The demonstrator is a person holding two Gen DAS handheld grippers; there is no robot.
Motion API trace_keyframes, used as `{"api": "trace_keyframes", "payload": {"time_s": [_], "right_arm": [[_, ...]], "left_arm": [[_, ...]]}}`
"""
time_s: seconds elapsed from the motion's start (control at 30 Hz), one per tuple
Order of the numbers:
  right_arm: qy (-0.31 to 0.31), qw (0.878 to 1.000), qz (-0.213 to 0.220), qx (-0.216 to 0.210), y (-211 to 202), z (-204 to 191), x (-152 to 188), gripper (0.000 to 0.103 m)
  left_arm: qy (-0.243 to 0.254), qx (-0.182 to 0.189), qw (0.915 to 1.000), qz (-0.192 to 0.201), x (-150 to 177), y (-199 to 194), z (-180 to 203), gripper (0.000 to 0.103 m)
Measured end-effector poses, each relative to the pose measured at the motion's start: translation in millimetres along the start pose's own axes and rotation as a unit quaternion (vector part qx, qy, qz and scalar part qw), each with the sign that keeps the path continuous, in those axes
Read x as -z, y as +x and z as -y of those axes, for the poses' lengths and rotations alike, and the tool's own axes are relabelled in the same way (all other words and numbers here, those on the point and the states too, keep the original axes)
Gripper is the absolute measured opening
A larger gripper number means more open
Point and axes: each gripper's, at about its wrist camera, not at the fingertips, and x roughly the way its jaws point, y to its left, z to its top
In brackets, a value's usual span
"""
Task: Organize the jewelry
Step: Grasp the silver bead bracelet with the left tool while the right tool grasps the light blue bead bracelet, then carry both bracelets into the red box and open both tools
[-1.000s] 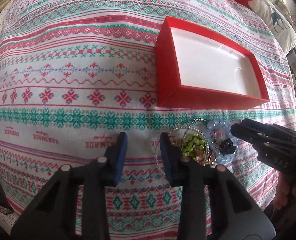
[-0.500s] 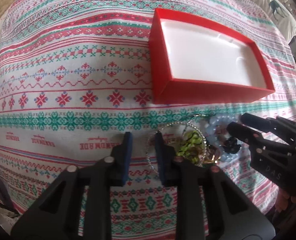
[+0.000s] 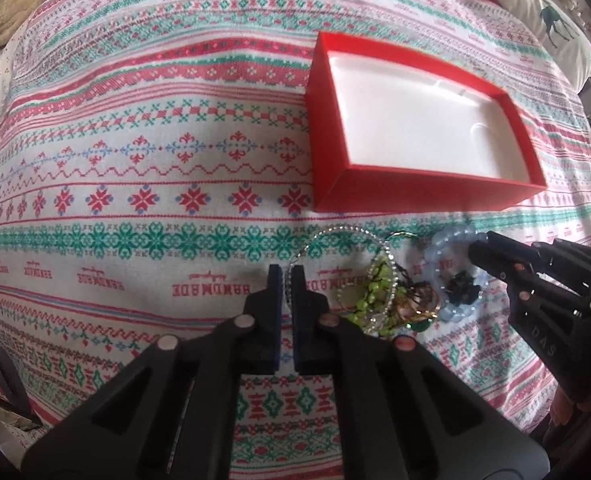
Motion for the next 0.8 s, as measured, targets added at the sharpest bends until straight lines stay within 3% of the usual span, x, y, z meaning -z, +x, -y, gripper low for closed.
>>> {"api": "trace_keyframes", "payload": {"time_s": [0.3, 0.53, 0.8], "right_arm": [[-0.002, 0.999, 0.04, -0.027, -38, -8, 10, 0.011], [-0.008, 0.996, 0.074, -0.044, -86, 5, 12, 0.011], [0.006, 0.993, 0.11, -0.051, -109, 17, 3, 0.011]], "left_arm": [[0.003, 0.028, 0.9987, 0.043, 4, -41, 4, 0.005], [0.015, 0.044, 0.9958, 0.078, 5, -70, 9, 0.005], [0.008, 0.064, 0.9924, 0.105, -9, -86, 20, 0.005]]}}
